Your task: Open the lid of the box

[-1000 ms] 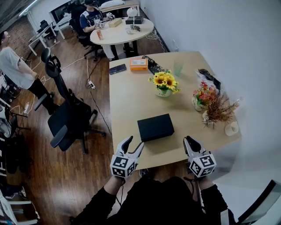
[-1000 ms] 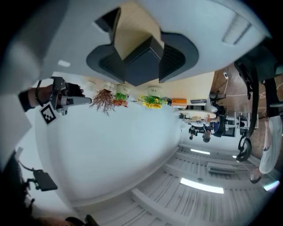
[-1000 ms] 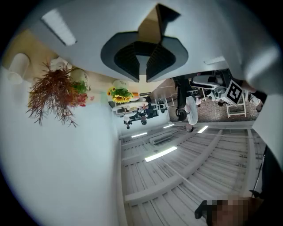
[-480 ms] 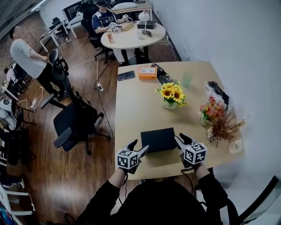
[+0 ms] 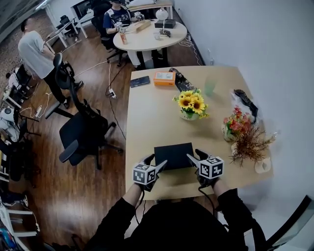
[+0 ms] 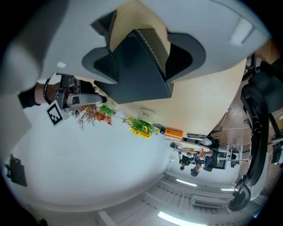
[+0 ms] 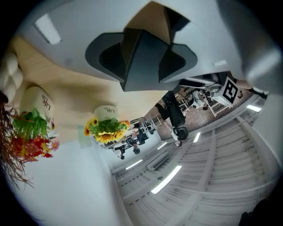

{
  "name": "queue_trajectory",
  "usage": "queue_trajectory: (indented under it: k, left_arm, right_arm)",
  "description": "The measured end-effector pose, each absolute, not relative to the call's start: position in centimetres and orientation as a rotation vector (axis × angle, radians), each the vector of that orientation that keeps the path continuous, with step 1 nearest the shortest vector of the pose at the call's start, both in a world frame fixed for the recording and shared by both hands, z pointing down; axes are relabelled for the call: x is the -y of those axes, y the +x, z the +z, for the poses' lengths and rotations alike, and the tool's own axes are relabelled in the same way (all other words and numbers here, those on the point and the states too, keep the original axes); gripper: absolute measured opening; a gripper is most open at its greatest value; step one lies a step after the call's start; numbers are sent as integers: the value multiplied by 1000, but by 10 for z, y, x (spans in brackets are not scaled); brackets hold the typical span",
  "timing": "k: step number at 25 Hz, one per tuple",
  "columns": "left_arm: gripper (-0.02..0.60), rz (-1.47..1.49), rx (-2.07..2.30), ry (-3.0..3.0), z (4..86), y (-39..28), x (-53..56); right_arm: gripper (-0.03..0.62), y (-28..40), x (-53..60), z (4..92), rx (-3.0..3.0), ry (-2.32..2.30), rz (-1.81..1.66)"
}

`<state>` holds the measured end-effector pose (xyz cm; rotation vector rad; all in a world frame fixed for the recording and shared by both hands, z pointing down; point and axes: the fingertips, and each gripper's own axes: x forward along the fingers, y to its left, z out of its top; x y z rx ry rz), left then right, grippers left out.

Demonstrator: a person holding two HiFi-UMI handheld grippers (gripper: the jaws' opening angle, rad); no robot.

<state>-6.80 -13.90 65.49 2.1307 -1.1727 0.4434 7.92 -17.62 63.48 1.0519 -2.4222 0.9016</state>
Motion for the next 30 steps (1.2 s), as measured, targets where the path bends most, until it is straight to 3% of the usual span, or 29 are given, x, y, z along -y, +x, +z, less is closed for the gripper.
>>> queue_trajectory:
  k: [30]
  left_arm:
    - [313,617,1354,2448,641,-66,140]
  right_arm:
    - [202,75,166,643,2345,1041,536]
